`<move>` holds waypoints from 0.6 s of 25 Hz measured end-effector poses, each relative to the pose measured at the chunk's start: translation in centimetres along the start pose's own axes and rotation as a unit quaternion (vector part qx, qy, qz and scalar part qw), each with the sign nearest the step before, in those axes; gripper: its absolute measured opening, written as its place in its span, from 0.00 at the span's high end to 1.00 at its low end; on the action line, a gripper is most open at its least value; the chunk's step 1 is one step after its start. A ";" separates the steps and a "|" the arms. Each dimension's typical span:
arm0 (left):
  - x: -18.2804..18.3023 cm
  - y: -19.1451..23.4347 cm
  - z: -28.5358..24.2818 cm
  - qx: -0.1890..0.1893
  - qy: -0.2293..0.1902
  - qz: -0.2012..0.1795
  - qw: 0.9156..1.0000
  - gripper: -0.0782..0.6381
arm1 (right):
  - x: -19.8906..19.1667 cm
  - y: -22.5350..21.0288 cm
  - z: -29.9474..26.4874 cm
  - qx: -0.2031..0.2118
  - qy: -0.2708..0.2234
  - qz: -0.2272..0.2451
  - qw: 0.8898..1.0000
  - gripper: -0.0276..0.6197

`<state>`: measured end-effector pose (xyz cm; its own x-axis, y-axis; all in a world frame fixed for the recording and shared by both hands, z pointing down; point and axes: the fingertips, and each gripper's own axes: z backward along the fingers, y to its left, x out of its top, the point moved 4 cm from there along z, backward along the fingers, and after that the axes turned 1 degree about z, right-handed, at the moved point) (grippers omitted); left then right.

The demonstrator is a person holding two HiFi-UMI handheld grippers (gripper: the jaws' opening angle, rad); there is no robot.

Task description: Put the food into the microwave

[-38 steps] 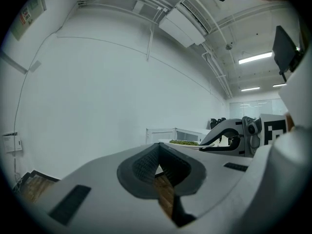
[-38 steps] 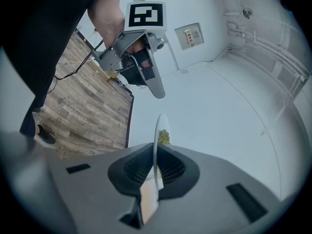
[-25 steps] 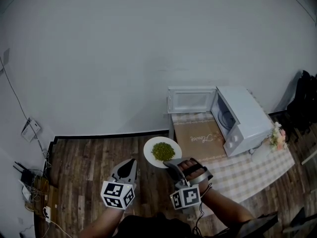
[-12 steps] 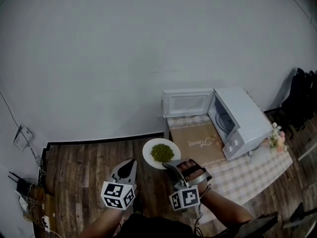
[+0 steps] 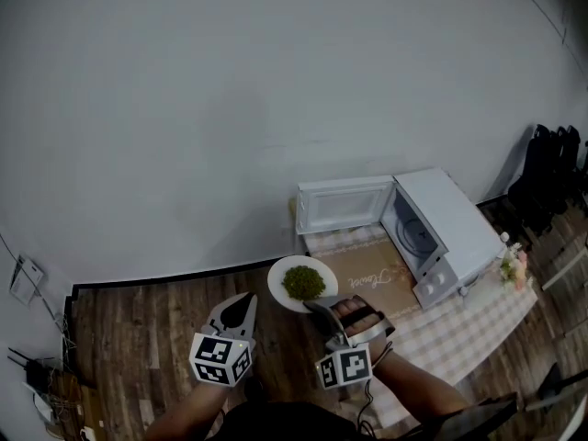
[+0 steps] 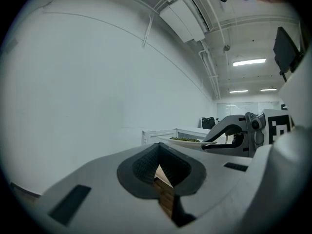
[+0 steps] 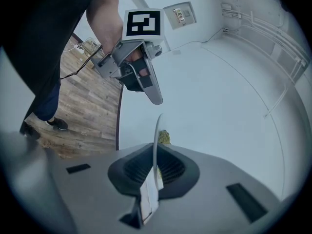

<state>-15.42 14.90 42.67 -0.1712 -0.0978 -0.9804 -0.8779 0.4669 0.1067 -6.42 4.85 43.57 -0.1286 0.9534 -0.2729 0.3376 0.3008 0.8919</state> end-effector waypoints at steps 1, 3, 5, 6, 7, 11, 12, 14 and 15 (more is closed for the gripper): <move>0.2 0.4 -0.6 -0.006 0.001 0.000 1.000 0.88 | -0.2 -0.3 -0.5 -0.001 0.006 -0.002 1.000 0.92; 0.4 1.1 -1.7 -0.020 0.004 0.000 1.000 0.88 | -0.4 -0.8 -1.5 -0.002 0.018 -0.007 1.000 0.92; 0.6 1.8 -2.7 -0.033 0.008 0.000 0.999 0.88 | -0.6 -1.2 -2.3 -0.002 0.030 -0.013 0.999 0.92; 0.6 2.1 -3.2 -0.040 0.010 0.000 0.999 0.88 | -0.6 -1.3 -2.7 -0.003 0.035 -0.016 0.999 0.92; 0.7 2.4 -3.6 -0.046 0.011 -0.001 0.999 0.88 | -0.7 -1.4 -3.1 -0.005 0.041 -0.018 0.999 0.92; 1.3 3.4 -5.4 -0.075 0.011 -0.005 0.997 0.88 | -0.8 -2.0 -4.3 -0.015 0.063 -0.026 0.998 0.92; 1.4 3.7 -5.7 -0.082 0.010 -0.006 0.997 0.88 | -0.9 -2.0 -4.6 -0.016 0.070 -0.028 0.997 0.92; 1.7 4.2 -6.4 -0.095 0.009 -0.009 0.995 0.88 | -1.0 -2.2 -5.3 -0.017 0.083 -0.033 0.996 0.92; 1.9 4.5 -6.7 -0.102 0.009 -0.011 0.995 0.88 | -1.0 -2.3 -5.7 -0.019 0.091 -0.036 0.995 0.92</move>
<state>-22.71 10.95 42.44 -0.1574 -0.1228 -0.9799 -0.9537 0.2763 0.1186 -12.37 3.12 43.79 -0.3180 0.9090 -0.2693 0.2871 0.3631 0.8864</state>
